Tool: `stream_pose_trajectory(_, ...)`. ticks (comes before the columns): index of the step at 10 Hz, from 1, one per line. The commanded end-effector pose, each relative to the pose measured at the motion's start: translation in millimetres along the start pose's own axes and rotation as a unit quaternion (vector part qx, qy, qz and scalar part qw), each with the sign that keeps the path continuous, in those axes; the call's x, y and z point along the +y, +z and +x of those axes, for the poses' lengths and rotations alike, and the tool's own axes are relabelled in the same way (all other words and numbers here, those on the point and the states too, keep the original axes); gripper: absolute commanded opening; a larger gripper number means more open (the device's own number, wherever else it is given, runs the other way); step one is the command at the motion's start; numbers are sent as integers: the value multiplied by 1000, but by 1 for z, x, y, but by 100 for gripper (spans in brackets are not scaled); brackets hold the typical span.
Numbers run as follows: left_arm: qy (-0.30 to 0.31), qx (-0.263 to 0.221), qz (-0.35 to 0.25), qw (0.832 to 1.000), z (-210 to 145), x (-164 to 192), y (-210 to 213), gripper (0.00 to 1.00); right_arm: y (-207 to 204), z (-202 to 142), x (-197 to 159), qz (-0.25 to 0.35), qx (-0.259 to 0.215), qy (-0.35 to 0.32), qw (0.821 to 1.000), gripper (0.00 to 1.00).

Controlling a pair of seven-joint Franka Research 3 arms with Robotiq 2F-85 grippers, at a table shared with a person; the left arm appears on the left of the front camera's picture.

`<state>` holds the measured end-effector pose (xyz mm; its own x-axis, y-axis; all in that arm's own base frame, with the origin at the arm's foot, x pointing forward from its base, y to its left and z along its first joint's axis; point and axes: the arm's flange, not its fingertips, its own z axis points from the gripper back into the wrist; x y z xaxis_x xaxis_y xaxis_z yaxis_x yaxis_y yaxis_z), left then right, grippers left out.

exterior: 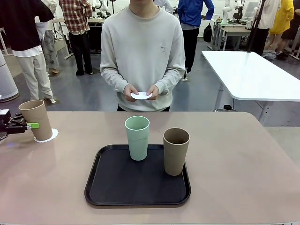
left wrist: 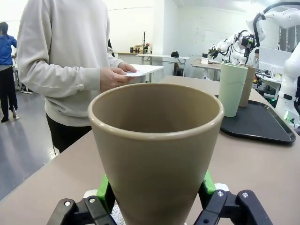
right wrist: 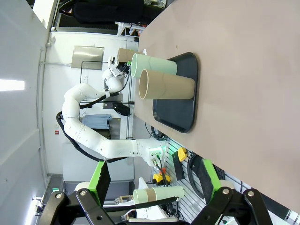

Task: Place coasters on the table and set cups on them.
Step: Pick up one Reusable plastic cup and place it on a coaster set by the human.

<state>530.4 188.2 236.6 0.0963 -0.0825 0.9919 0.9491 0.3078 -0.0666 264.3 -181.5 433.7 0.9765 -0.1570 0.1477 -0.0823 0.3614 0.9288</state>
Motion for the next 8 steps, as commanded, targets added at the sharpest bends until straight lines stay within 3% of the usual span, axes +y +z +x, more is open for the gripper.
stream_pose_trajectory(1, -22, 8, -13, 1000, -4, 0, 0, 86, 0, 2, 0, 13, -5, 8, 1000, 100)
stream_pose_trajectory(2, -23, 10, -14, 1000, -5, -1, -1, 86, 0, 2, 0, 13, -5, 8, 1000, 100)
stream_pose_trajectory(3, -21, 14, -17, 1000, -5, -1, 0, 100, 0, 2, 0, 13, -5, 8, 1000, 100)
stream_pose_trajectory(8, -29, 61, -27, 997, -9, 1, 2, 100, 0, 2, 0, 13, -5, 8, 1000, 100)
